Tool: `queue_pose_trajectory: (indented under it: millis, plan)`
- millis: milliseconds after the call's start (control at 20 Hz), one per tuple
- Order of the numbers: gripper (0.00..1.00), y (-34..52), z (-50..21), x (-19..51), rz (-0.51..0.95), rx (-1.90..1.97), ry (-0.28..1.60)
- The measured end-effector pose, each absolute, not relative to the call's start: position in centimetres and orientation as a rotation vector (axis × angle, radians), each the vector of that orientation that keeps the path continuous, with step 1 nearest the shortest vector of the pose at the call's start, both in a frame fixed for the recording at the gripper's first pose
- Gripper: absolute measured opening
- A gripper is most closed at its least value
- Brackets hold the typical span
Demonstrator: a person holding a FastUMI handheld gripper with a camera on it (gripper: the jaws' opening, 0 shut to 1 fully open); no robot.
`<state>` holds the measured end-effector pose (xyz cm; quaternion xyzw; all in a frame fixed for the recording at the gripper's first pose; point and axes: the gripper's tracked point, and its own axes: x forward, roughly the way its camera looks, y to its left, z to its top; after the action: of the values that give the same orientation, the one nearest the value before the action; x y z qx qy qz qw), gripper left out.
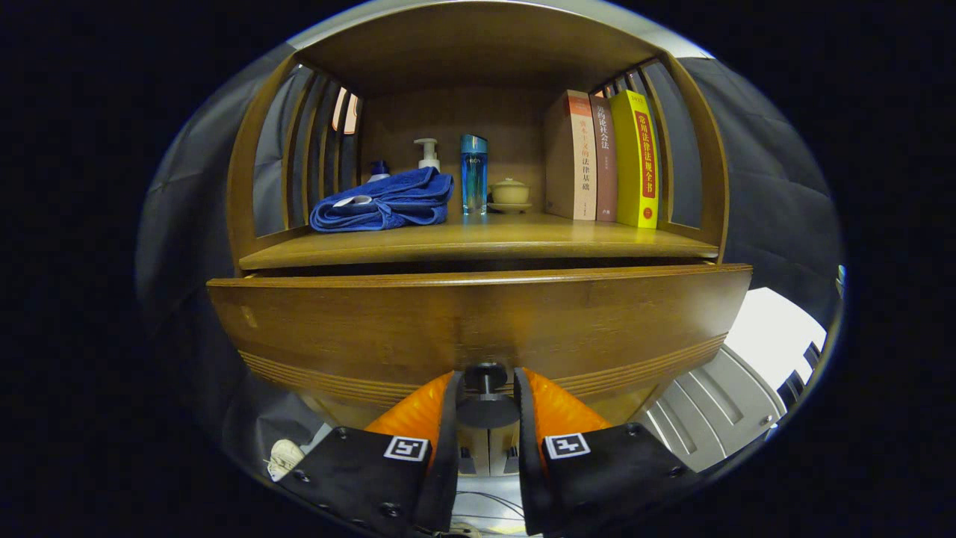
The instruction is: Pull open the drawer, take out the items inside it, and place them on the countertop above the cabinet.
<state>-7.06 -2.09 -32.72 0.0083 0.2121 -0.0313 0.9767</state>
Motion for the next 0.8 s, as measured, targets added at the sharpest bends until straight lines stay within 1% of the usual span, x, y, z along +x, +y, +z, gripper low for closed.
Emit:
queue_pose_trajectory:
  millis: [800]
  plan:
    - [0.44, -1.6, -32.0, -14.5, -0.005, 0.033, 0.506]
